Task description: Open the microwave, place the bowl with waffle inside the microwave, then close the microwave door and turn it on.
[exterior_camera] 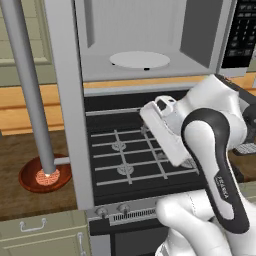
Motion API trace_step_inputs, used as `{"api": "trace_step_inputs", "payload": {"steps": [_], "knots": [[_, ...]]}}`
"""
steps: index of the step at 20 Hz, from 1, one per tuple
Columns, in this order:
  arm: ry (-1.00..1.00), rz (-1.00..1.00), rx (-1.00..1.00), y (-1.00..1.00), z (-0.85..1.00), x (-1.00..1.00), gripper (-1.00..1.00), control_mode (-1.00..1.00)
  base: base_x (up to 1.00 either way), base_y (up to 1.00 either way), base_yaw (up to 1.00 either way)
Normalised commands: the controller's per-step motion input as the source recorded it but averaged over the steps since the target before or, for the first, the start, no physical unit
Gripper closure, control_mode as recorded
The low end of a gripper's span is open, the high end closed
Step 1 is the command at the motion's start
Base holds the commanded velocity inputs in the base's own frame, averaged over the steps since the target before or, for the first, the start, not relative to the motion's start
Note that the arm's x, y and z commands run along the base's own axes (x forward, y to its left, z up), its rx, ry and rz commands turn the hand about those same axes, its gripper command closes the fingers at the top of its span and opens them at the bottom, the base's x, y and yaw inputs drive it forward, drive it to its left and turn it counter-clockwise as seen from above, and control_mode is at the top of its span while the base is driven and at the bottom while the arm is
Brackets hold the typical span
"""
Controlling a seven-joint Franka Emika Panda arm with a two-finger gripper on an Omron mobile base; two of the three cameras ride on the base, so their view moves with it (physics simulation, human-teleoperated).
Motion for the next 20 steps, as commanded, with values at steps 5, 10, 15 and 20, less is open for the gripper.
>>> {"api": "trace_step_inputs", "payload": {"steps": [5,10,15,20], "knots": [[0.16,0.17,-0.47,0.67,-0.34,0.37,-1.00,-1.00,0.00,0.00,0.00],[0.07,0.24,-0.17,0.29,-0.55,0.48,-1.00,-1.00,0.00,0.00,0.00],[0.02,0.41,0.04,0.00,-0.52,0.60,-1.00,-1.00,0.00,0.00,0.00],[0.00,0.35,0.07,0.12,-0.47,0.40,-1.00,-1.00,0.00,0.00,0.00]]}}
